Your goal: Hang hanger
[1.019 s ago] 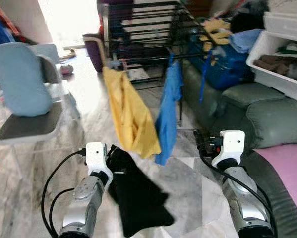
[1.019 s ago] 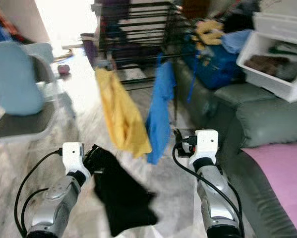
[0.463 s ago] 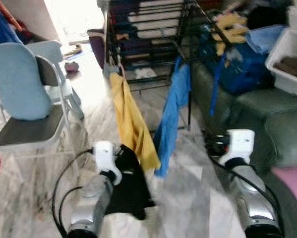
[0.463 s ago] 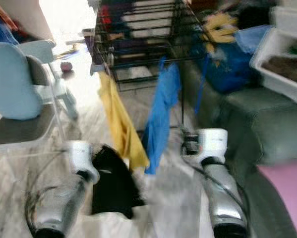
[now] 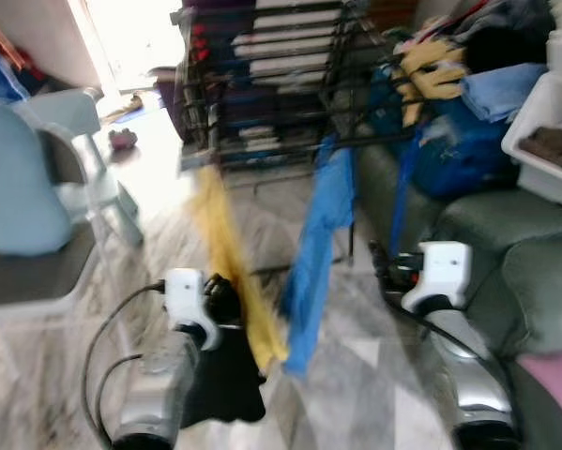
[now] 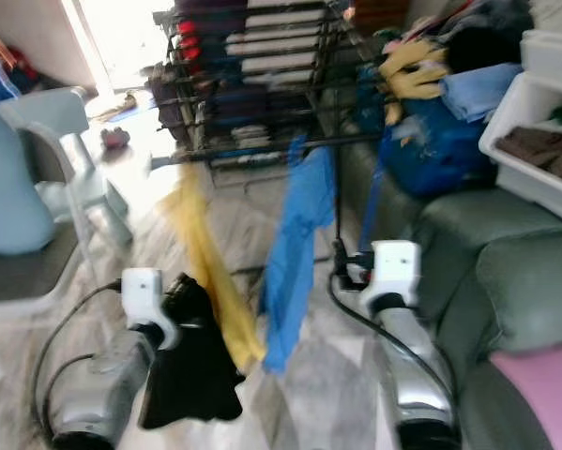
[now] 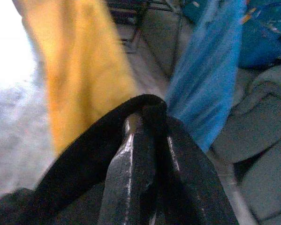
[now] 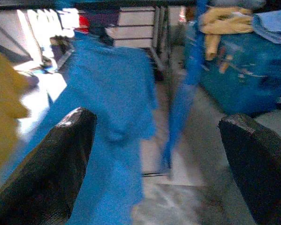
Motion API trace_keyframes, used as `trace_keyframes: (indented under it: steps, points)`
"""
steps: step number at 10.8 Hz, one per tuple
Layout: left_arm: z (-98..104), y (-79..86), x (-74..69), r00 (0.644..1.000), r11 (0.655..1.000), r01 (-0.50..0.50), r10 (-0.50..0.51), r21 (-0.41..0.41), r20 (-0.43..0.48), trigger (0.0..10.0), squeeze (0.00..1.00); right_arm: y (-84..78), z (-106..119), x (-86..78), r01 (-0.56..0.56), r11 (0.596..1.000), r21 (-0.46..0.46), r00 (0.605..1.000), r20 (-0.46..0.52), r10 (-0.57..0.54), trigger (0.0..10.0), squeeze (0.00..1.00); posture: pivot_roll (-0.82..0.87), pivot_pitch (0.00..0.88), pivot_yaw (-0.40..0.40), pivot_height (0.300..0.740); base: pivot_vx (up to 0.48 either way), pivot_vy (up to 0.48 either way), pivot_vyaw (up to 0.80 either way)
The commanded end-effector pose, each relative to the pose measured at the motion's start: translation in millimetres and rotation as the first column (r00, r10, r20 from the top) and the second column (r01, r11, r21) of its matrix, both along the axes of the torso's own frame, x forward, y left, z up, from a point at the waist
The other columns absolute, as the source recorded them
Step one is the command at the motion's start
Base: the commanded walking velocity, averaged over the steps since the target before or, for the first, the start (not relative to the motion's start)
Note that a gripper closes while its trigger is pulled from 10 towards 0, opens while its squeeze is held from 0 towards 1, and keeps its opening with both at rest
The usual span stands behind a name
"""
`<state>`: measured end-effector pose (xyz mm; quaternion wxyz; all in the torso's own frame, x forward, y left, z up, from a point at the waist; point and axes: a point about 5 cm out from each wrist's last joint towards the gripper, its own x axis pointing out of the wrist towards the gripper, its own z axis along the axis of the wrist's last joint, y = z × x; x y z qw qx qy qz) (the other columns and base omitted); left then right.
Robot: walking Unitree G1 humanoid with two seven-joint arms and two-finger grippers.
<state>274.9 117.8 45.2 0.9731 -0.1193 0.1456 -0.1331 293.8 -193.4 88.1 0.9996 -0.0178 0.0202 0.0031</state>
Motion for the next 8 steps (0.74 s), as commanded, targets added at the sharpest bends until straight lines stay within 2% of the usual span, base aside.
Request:
trace_keyframes:
  steps: [1, 2, 6, 8]
  points:
    - [7.1, 7.7, 4.6, 0.999, 1.000, -0.011, 0.010, 0.021, 0.036, 10.0, 0.00, 7.7, 2.9, 3.7, -0.009, 1.000, 0.010, 1.000, 0.010, 0.009, 10.0, 0.00, -0.15, 0.000, 0.048, 0.740, 0.435, 0.000, 0.00]
    - [7.1, 7.9, 5.0, 0.999, 1.000, -0.014, 0.013, 0.021, 0.033, 10.0, 0.00, 8.9, 1.9, 4.1, -0.011, 0.999, 0.040, 1.000, 0.006, 0.011, 10.0, 0.00, -0.15, 0.000, 0.051, 0.740, 0.386, 0.285, 0.00]
    - [6.7, 10.6, 5.4, 1.000, 0.999, -0.019, 0.018, 0.042, 0.024, 10.0, 0.00, 8.6, 1.5, 5.4, 0.012, 1.000, 0.011, 1.000, 0.014, -0.012, 10.0, 0.00, -0.14, 0.000, 0.058, 0.740, 0.297, 0.344, 0.00]
    - [4.7, 11.5, 3.4, 1.000, 0.999, -0.027, 0.026, 0.042, 0.017, 10.0, 0.00, 2.8, 1.1, 8.3, 0.070, 0.997, -0.028, 0.998, 0.008, -0.069, 10.0, 0.00, -0.14, 0.000, 0.057, 0.740, 0.000, 0.000, 0.00]
